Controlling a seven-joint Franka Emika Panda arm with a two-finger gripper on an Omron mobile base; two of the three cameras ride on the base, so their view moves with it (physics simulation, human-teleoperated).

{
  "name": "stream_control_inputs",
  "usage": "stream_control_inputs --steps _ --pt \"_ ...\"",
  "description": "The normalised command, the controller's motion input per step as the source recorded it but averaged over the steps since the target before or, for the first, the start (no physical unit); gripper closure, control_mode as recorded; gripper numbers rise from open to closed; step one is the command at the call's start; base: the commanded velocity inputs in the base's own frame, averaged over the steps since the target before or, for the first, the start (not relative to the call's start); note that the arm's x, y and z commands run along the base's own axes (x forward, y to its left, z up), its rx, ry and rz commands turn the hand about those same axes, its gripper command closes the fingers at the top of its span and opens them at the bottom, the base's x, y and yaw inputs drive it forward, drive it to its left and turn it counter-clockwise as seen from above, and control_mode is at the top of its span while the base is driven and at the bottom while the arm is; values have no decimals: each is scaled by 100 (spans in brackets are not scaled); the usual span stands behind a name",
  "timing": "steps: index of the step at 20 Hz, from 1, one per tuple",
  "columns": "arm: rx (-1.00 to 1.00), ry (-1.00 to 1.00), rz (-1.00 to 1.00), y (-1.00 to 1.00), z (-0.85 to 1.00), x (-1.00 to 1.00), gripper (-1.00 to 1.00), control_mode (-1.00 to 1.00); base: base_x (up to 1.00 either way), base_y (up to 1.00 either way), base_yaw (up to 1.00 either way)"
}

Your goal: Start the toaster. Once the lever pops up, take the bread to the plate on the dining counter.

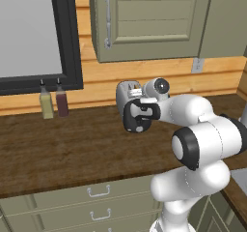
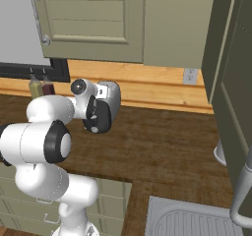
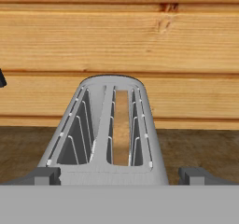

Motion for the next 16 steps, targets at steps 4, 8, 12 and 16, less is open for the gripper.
stream_control_inputs --steps 4,8,12,16 --pt "0 0 0 0 0 0 -100 -100 0 0 0" --pt "0 0 0 0 0 0 -100 -100 0 0 0" --pt "0 0 0 0 0 0 -100 -100 0 0 0" --pt "0 0 0 0 0 0 -100 -100 0 0 0"
